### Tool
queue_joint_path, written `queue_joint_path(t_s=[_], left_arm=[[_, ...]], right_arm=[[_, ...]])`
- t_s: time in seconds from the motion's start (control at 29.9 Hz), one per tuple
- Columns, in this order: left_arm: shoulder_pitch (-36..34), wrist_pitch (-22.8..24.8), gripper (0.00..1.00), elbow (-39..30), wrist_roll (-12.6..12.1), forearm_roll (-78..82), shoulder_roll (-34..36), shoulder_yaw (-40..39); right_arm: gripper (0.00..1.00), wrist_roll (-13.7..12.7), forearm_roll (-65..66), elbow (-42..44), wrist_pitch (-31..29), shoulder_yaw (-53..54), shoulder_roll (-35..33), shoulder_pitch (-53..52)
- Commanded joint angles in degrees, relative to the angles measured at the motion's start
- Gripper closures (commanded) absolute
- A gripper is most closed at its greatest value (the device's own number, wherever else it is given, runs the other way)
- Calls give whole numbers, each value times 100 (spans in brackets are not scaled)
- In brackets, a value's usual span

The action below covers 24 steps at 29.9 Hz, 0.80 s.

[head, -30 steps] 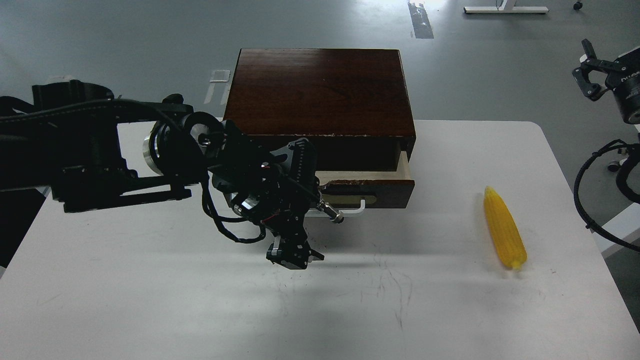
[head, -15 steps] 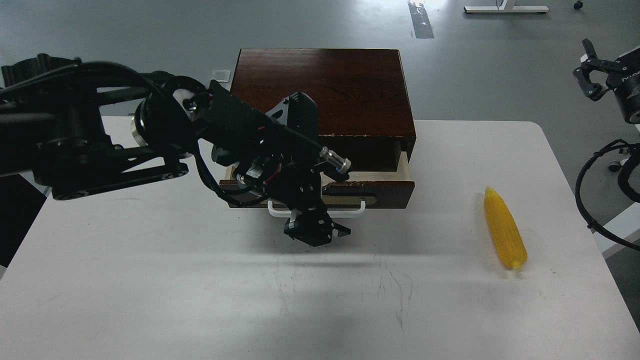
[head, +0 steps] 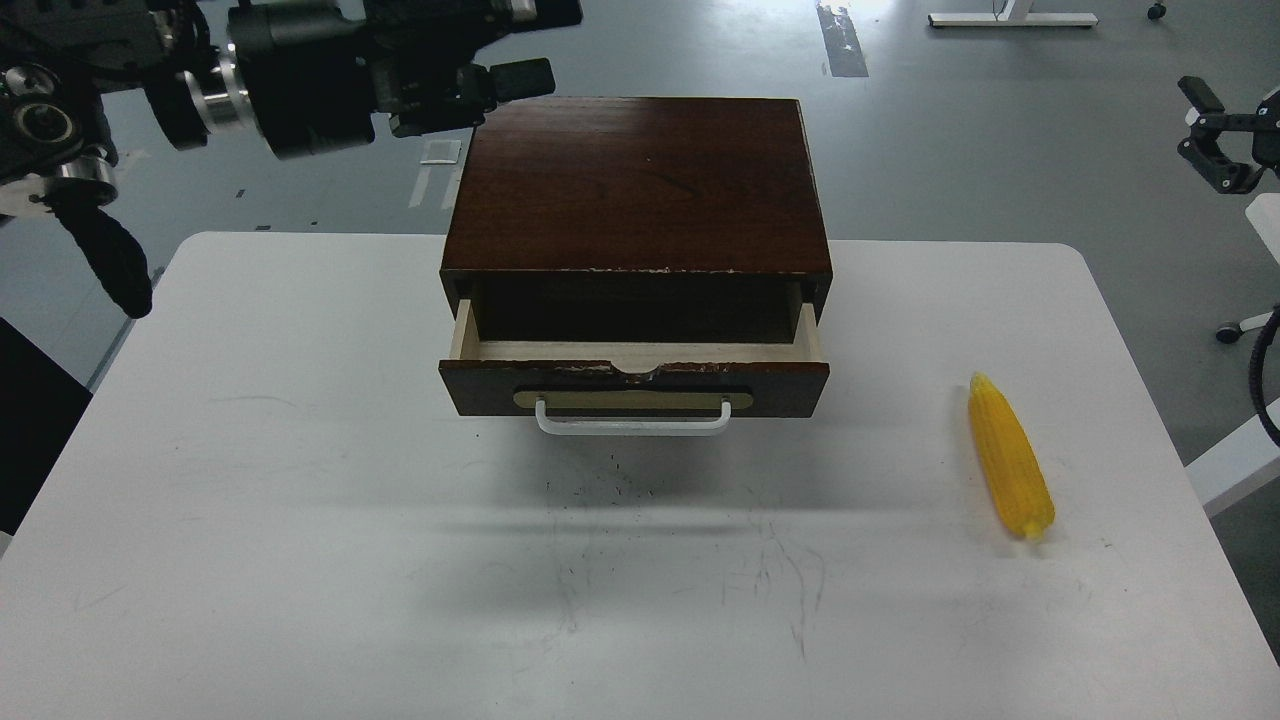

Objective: Put corn in drawer with both arms
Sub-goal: 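Release the handle and lift the left gripper back to rest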

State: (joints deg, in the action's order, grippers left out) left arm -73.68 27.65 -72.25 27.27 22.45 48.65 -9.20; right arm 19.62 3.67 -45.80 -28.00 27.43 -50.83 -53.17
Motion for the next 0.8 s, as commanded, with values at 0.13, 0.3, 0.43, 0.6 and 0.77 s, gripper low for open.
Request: queue_joint_path(t_s=[0.13, 0.3, 0.43, 0.6, 0.77], left_arm=[[679, 35, 2, 1257, 15, -2623, -374, -302], [679, 35, 2, 1257, 15, -2623, -374, -302], [1927, 35, 1, 3190, -310, -3590, -1209, -1813], [2499, 35, 1, 3603, -460, -3713, -1674, -2604], [2499, 35, 1, 3612, -460, -3722, -1701, -2613]], right_arm=[[0, -3, 1857, -43, 0, -476, -76, -616], [0, -3, 1857, -43, 0, -476, -76, -616], [0, -73, 3597, -245, 0, -652, -50, -1152], [0, -222, 4951, -570, 0, -2048, -32, -2170], [0, -222, 4951, -596, 0, -2251, 117, -2339]])
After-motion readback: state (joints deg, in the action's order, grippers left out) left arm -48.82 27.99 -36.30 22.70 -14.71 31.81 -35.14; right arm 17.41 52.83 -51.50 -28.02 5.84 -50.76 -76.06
